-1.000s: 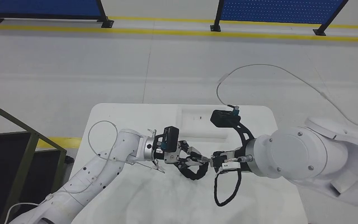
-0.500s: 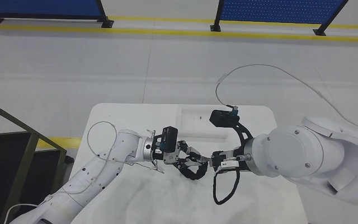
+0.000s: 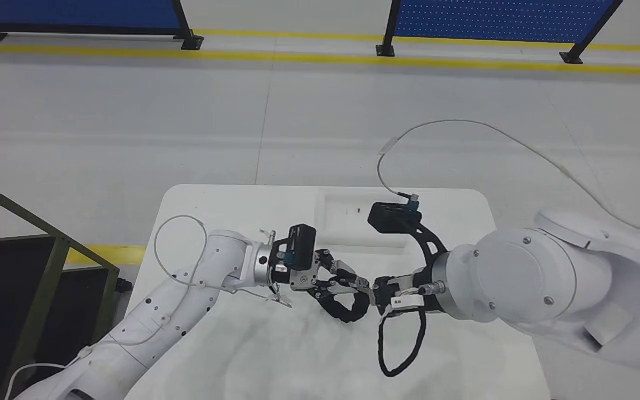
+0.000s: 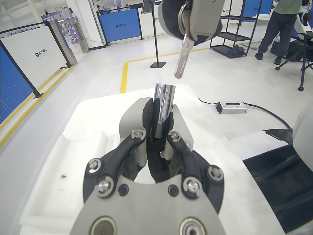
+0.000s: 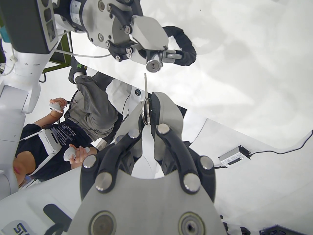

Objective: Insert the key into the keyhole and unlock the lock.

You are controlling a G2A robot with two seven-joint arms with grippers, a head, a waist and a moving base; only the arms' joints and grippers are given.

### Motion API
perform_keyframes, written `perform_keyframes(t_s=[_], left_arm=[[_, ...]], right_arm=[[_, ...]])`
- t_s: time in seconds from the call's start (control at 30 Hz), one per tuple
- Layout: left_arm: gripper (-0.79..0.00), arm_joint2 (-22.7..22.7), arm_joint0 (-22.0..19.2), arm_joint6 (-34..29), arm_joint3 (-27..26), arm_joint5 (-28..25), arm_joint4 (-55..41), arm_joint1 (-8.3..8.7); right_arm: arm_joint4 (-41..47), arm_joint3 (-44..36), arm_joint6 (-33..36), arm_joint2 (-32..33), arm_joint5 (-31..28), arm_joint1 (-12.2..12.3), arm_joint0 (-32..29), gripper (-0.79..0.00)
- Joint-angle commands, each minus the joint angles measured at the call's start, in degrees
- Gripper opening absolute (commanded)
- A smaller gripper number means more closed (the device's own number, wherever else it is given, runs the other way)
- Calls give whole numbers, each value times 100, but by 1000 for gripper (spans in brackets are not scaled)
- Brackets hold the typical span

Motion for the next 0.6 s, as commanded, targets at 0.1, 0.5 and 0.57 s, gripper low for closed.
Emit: perform_keyframes(t_s=[0.1,0.5,0.57], left_arm=[[-785,126,-133,42,-54,0,81,56],[-785,159,-168,78,-56,0,72,80],[-785,159,-168,78,-56,0,72,80]], right_arm=[[-186,58,247,0,-245,-41,62,-785],[-279,89,363,0,-361,-43,70,-785],[-279,89,363,0,-361,-43,70,-785]])
